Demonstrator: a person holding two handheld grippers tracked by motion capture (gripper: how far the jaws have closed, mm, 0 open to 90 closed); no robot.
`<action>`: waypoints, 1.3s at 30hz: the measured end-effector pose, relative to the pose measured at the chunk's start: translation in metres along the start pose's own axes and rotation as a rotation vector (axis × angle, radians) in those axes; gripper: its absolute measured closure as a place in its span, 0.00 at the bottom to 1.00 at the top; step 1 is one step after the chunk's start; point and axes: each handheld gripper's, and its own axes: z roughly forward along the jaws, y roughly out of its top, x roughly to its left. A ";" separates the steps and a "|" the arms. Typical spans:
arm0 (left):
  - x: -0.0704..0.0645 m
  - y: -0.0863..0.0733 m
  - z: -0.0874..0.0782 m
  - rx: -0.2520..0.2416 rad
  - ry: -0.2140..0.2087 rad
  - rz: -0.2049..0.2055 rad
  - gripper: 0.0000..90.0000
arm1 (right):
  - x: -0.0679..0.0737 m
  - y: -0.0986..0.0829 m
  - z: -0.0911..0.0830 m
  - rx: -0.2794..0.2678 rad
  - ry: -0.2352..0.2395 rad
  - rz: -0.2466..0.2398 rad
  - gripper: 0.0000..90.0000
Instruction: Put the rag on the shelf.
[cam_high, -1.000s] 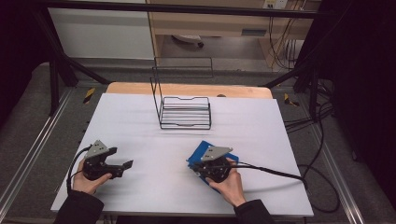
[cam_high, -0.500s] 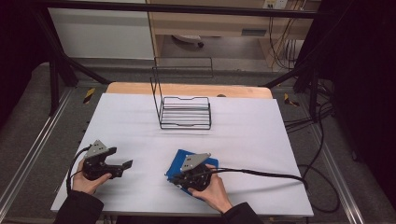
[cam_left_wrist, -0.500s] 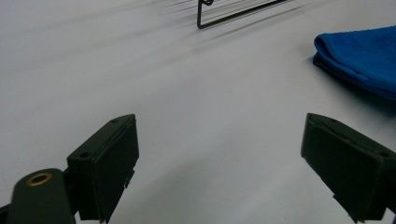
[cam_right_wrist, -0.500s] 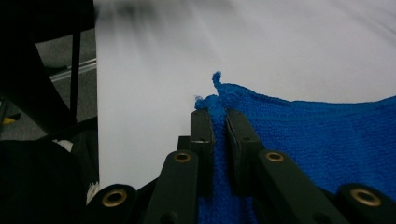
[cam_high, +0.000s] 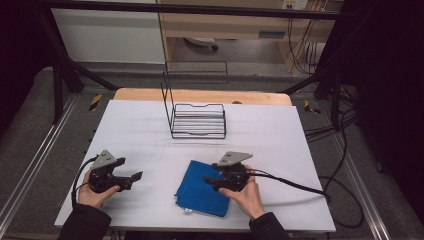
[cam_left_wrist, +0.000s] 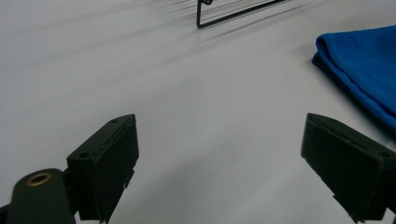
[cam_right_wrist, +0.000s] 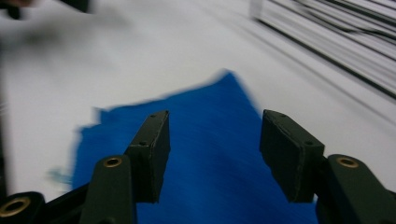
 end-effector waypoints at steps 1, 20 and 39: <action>0.000 0.000 0.000 0.000 0.001 0.000 0.13 | -0.009 -0.005 -0.004 0.005 -0.044 0.020 0.49; -0.001 0.000 0.002 0.011 -0.003 0.003 0.13 | -0.046 -0.039 0.002 0.124 -0.033 0.264 0.95; -0.004 0.001 0.001 0.017 -0.005 0.002 0.10 | -0.064 -0.018 0.003 0.013 -0.096 0.120 0.68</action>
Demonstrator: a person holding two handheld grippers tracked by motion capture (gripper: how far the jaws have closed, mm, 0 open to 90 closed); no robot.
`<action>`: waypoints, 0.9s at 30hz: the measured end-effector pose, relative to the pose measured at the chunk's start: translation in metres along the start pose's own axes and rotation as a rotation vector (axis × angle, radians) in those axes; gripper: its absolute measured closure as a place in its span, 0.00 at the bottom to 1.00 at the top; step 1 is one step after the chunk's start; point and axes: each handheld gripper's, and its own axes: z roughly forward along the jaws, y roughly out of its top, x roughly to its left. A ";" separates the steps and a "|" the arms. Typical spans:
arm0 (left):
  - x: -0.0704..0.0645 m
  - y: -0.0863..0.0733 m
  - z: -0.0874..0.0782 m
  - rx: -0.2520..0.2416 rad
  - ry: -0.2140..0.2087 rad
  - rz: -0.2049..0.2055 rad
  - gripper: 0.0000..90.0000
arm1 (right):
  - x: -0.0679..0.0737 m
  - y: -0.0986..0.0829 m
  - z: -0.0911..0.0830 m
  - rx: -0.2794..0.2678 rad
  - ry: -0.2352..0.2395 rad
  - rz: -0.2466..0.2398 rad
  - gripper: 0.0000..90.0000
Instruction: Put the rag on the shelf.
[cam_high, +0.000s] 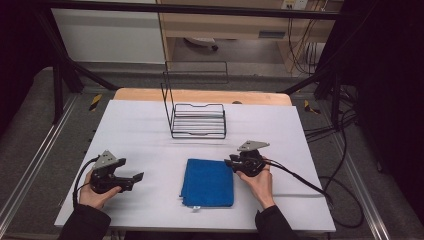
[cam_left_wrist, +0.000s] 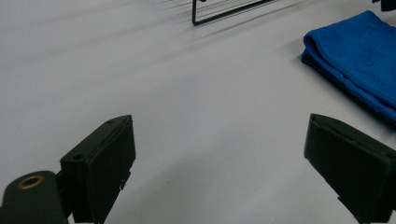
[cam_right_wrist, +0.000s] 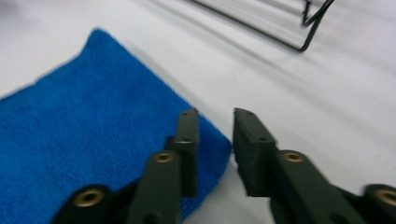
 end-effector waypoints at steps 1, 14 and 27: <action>-0.001 0.001 0.001 -0.001 -0.001 0.000 0.09 | -0.001 0.001 -0.003 -0.016 -0.003 0.002 0.64; -0.021 0.024 0.014 -0.001 -0.024 0.018 0.11 | -0.019 -0.012 -0.033 -0.081 0.036 0.076 0.16; -0.049 0.062 0.055 0.034 -0.060 0.046 0.17 | -0.026 -0.033 -0.043 -0.055 0.010 0.116 0.06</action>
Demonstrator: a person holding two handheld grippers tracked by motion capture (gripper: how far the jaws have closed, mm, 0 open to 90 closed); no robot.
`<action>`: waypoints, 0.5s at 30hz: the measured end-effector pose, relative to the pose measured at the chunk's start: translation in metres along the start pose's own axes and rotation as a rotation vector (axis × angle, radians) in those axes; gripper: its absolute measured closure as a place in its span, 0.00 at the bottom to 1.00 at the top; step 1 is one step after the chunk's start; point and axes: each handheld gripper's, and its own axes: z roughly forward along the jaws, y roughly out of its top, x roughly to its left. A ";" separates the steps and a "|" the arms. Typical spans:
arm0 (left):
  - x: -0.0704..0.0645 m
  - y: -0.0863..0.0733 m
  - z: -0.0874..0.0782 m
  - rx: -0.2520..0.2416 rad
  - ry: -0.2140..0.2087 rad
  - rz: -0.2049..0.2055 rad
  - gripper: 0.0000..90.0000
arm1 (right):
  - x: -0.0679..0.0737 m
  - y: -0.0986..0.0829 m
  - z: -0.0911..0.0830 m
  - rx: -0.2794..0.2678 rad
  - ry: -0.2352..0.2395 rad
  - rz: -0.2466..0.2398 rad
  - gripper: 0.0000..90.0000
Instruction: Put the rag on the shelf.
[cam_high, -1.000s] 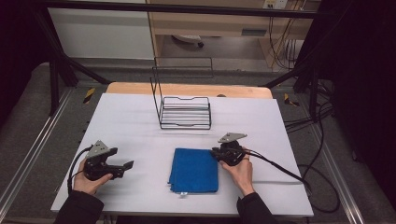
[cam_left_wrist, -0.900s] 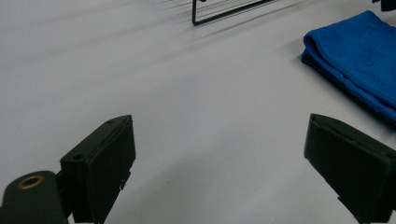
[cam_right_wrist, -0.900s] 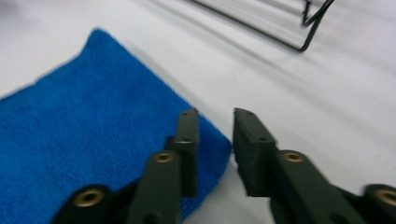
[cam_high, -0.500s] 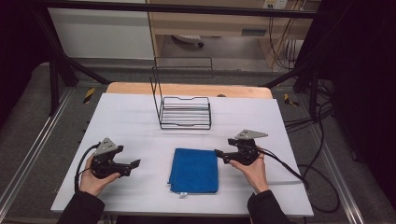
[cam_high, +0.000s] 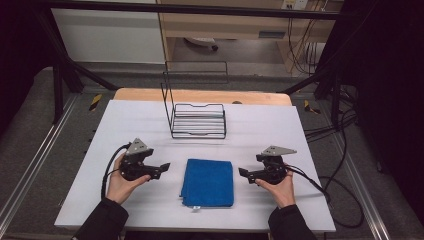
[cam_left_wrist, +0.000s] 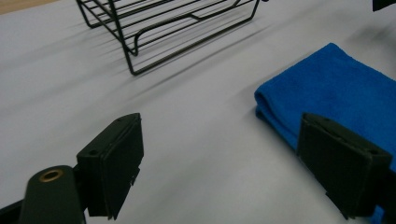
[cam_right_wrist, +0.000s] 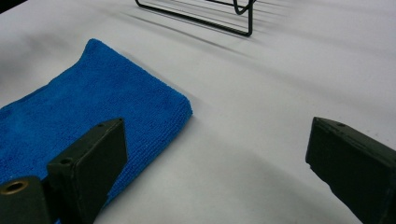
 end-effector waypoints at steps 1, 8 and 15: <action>-0.003 0.004 0.006 0.010 -0.003 0.002 0.17 | 0.001 0.000 0.000 -0.002 0.002 0.002 0.06; -0.015 0.018 0.033 0.042 -0.014 -0.003 0.23 | 0.002 -0.002 0.000 0.006 -0.001 -0.004 0.05; -0.018 0.026 0.054 0.086 -0.008 -0.023 0.33 | 0.003 -0.003 0.000 0.013 0.000 -0.009 0.05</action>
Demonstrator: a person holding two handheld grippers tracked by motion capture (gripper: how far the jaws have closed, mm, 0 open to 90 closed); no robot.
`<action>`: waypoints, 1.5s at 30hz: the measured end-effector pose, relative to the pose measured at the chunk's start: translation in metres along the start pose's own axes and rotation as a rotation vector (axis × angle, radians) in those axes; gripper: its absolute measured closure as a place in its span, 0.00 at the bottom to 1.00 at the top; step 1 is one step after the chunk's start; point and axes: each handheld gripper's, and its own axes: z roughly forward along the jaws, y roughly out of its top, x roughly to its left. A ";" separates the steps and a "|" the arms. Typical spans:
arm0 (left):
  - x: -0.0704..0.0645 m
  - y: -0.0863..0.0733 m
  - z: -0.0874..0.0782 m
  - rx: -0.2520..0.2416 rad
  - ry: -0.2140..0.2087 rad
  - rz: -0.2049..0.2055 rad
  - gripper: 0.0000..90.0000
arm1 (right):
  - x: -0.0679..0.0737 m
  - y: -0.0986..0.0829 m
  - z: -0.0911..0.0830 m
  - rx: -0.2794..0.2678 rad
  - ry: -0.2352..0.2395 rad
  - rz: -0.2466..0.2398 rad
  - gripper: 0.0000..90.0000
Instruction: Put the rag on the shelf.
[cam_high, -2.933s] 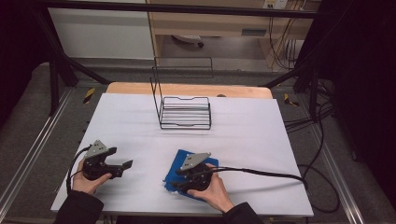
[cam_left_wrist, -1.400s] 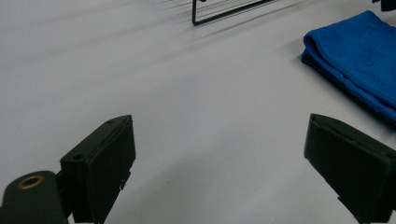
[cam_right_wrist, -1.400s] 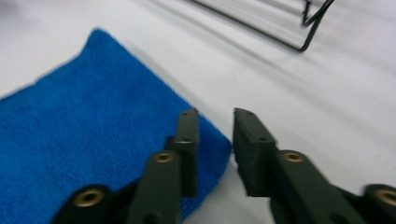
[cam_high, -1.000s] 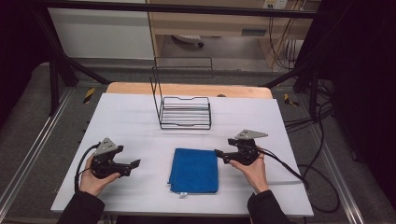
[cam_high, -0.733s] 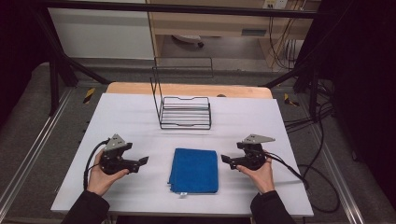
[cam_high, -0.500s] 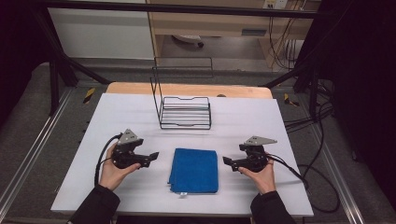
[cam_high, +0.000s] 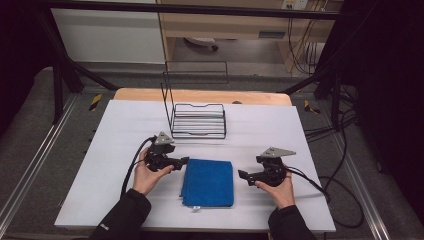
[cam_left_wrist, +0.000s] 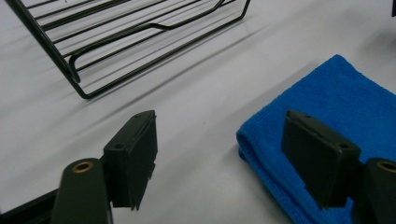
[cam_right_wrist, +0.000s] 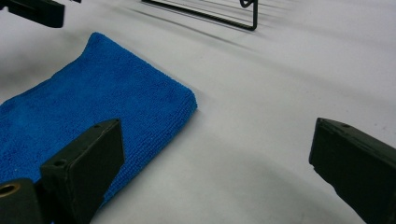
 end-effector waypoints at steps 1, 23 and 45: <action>0.000 0.000 0.004 0.012 0.002 -0.002 0.36 | 0.000 0.000 0.000 0.001 0.001 0.001 0.05; -0.017 -0.006 0.036 0.124 -0.083 -0.020 0.76 | 0.000 0.000 0.003 0.008 0.016 0.008 0.06; -0.023 -0.013 0.035 0.091 -0.085 -0.047 0.91 | 0.013 0.024 0.035 0.020 0.012 0.044 0.38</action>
